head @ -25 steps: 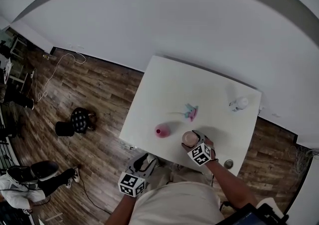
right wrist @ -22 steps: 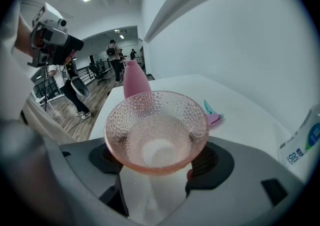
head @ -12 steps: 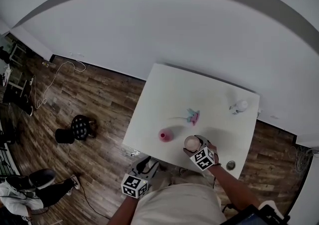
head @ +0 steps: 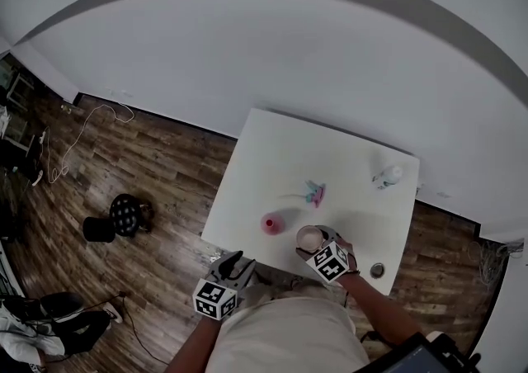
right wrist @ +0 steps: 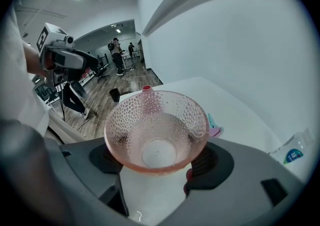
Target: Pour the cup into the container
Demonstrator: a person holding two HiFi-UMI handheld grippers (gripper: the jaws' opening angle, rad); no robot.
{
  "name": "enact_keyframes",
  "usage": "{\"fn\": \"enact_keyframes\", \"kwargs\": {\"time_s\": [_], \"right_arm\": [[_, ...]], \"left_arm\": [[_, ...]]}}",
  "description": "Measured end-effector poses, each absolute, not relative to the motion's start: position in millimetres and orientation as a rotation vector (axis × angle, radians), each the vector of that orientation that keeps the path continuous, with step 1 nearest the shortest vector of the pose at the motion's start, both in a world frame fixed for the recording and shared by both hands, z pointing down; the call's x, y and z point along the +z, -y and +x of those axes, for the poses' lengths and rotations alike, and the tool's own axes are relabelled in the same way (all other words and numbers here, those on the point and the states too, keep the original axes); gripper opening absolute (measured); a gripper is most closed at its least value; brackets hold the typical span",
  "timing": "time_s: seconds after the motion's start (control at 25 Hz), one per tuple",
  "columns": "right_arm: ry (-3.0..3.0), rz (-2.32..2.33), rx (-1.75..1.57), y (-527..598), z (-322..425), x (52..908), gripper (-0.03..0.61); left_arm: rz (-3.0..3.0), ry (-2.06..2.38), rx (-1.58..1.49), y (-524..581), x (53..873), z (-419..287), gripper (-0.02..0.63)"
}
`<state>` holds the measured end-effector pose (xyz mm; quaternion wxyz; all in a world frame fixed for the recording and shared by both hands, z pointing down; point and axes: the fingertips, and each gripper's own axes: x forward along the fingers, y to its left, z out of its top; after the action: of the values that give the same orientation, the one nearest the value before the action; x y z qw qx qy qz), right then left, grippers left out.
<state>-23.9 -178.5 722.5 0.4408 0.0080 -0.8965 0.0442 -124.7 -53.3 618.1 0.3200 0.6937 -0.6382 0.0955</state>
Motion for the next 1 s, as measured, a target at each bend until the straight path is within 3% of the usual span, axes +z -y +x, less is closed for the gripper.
{"fn": "enact_keyframes", "kwargs": {"time_s": [0.36, 1.0], "right_arm": [[2.167, -0.008, 0.119, 164.9, -37.4, 701.0, 0.37], [2.047, -0.059, 0.132, 146.2, -70.8, 692.4, 0.37]], "left_arm": [[1.858, 1.651, 0.214, 55.9, 610.5, -134.3, 0.159], [1.882, 1.665, 0.201, 63.8, 601.9, -169.1, 0.012]]}}
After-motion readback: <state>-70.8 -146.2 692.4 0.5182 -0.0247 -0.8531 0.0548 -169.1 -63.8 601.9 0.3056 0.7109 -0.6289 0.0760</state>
